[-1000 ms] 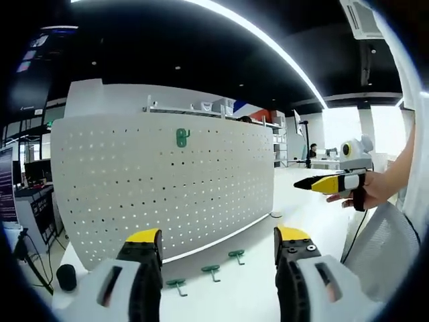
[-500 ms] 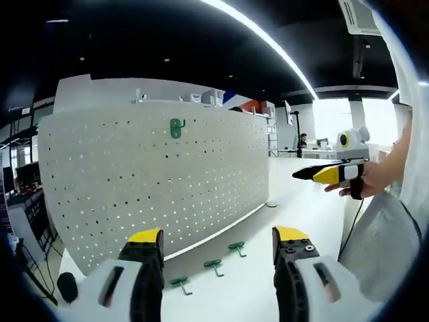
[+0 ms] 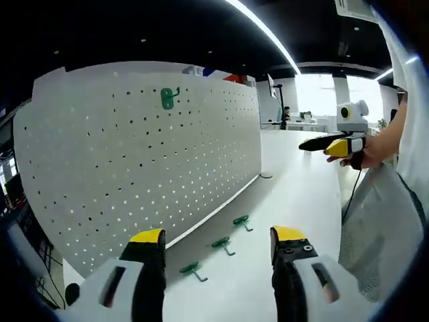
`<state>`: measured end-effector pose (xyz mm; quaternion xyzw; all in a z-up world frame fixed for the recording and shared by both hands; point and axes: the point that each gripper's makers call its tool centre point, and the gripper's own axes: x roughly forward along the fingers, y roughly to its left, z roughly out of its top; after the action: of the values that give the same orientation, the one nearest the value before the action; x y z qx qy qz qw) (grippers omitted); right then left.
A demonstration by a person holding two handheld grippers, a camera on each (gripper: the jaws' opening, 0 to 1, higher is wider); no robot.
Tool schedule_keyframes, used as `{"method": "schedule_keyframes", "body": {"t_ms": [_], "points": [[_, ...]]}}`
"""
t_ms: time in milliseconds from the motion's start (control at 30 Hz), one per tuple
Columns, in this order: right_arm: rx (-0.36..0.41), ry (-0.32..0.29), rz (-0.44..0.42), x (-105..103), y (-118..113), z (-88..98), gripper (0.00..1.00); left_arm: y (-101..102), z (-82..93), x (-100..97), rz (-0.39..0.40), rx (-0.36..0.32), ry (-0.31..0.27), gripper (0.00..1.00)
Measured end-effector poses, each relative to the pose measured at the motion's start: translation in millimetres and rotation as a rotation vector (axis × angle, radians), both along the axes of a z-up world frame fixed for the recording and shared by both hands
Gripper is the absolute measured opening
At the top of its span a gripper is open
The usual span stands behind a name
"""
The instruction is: Insert the hook assembly into the mounting plate slot until the hook locks in place.
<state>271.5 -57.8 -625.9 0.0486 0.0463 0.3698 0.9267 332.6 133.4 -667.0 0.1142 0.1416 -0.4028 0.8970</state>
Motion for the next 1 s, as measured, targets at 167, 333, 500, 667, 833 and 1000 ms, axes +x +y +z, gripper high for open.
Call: {"method": "schedule_keyframes", "body": {"t_ms": [167, 333, 500, 667, 833, 1000], "points": [[-0.011, 0.011, -0.001, -1.3, -0.7, -4.8, 0.48, 2.1, -14.9, 7.8, -0.029, 0.047, 0.042, 0.64], [-0.023, 0.032, 0.002, -1.9, 0.2, -11.2, 0.48, 5.1, -26.6, 14.6, -0.049, 0.080, 0.077, 0.63], [-0.050, 0.070, -0.003, -2.4, -2.4, -23.4, 0.49, 8.1, -38.4, 19.4, -0.065, 0.111, 0.101, 0.62], [-0.076, 0.110, -0.024, -2.1, -8.3, -34.0, 0.49, 13.0, -54.8, 22.0, -0.080, 0.168, 0.149, 0.62], [-0.131, 0.137, -0.025, -3.1, -8.9, -45.3, 0.49, 14.9, -63.4, 26.0, -0.094, 0.197, 0.174, 0.61], [-0.153, 0.161, -0.030, -4.3, -9.9, -52.0, 0.48, 16.1, -72.8, 28.4, -0.123, 0.233, 0.198, 0.59]]}}
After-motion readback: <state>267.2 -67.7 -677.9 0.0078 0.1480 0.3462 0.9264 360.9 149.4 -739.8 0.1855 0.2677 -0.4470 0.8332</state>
